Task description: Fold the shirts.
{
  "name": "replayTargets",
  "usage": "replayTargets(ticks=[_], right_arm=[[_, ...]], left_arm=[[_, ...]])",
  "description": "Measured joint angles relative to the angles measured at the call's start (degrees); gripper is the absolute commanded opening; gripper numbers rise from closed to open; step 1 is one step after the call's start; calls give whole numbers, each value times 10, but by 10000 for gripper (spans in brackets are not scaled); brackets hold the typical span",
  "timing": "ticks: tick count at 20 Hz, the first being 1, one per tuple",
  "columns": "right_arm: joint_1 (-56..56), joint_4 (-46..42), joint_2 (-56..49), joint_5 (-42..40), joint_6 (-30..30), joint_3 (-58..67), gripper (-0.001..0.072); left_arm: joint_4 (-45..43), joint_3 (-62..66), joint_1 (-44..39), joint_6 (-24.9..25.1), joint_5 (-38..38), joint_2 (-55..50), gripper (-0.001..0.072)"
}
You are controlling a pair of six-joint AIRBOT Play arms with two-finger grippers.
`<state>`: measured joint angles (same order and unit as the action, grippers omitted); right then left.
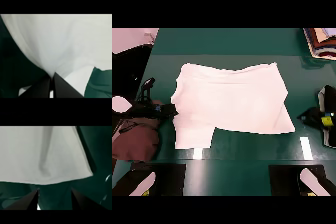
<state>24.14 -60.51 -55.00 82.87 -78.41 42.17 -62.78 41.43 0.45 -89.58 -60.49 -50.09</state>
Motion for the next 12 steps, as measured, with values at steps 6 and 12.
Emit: replayTargets(ticks=[6, 12], right_arm=[[75, -3, -12, -26, -2, -109, 447], [12, 65, -81, -102, -2, -130, 329]], left_arm=[[5, 3, 0, 0, -8, 8, 27], [7, 3, 0, 0, -13, 9, 27]])
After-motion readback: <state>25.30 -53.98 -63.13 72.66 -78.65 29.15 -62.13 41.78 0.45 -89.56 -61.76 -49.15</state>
